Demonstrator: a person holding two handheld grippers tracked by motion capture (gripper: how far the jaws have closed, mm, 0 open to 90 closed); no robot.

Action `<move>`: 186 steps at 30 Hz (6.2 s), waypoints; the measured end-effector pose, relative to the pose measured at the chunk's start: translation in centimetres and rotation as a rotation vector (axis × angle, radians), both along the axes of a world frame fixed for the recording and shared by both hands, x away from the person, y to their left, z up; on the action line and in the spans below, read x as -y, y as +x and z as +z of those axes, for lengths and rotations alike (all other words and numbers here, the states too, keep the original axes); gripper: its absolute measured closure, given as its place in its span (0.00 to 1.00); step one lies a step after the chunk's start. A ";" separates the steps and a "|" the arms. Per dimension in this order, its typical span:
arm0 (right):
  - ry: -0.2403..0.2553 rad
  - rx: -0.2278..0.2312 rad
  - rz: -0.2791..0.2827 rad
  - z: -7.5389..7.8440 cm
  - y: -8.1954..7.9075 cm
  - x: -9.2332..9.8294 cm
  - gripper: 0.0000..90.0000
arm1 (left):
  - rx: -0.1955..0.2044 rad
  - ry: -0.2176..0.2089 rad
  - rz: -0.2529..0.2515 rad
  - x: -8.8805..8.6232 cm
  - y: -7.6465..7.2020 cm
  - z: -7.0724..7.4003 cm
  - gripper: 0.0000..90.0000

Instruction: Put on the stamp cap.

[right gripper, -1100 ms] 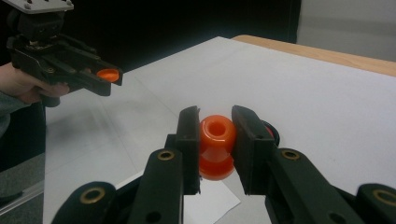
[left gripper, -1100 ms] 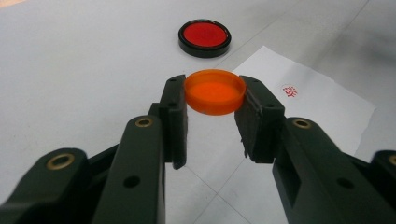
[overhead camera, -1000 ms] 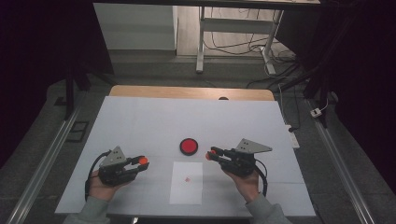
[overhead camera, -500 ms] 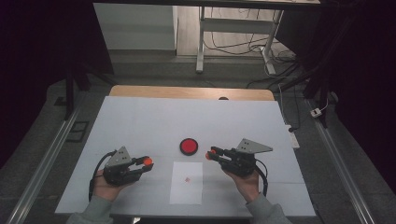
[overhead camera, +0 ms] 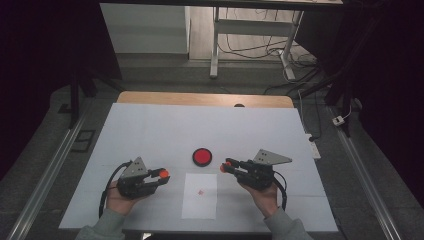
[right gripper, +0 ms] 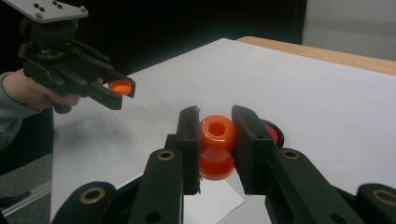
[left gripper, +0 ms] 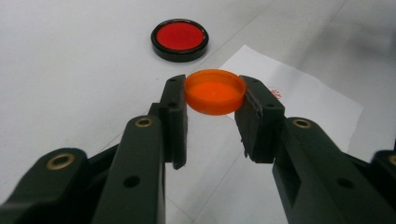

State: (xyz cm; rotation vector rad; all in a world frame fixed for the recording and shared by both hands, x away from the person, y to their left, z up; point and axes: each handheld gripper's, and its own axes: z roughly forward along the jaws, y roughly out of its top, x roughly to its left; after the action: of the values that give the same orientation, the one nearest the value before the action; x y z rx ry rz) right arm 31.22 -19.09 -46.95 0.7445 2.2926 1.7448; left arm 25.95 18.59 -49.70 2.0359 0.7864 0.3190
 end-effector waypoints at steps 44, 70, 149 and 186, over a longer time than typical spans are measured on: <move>0.016 0.036 0.006 0.5 -1.2 -0.9 0.81 | 0.022 0.039 -0.125 5.3 1.3 0.6 0.72; 0.031 0.037 0.006 0.7 -1.2 -0.8 0.81 | 0.033 0.045 -0.190 9.2 2.7 0.8 0.72; -0.013 0.002 0.040 -0.6 -1.5 -2.2 0.81 | 0.053 0.076 -0.241 13.2 3.1 0.4 0.72; -0.010 -0.008 0.047 -0.8 -1.5 -2.2 0.81 | 0.095 0.071 -0.234 13.2 2.7 0.7 0.72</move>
State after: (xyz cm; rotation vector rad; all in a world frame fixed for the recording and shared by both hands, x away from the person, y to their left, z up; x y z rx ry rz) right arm 29.76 -16.85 -47.71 0.7024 2.3406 1.7523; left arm 28.61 5.36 -48.96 2.1372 0.4789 0.3104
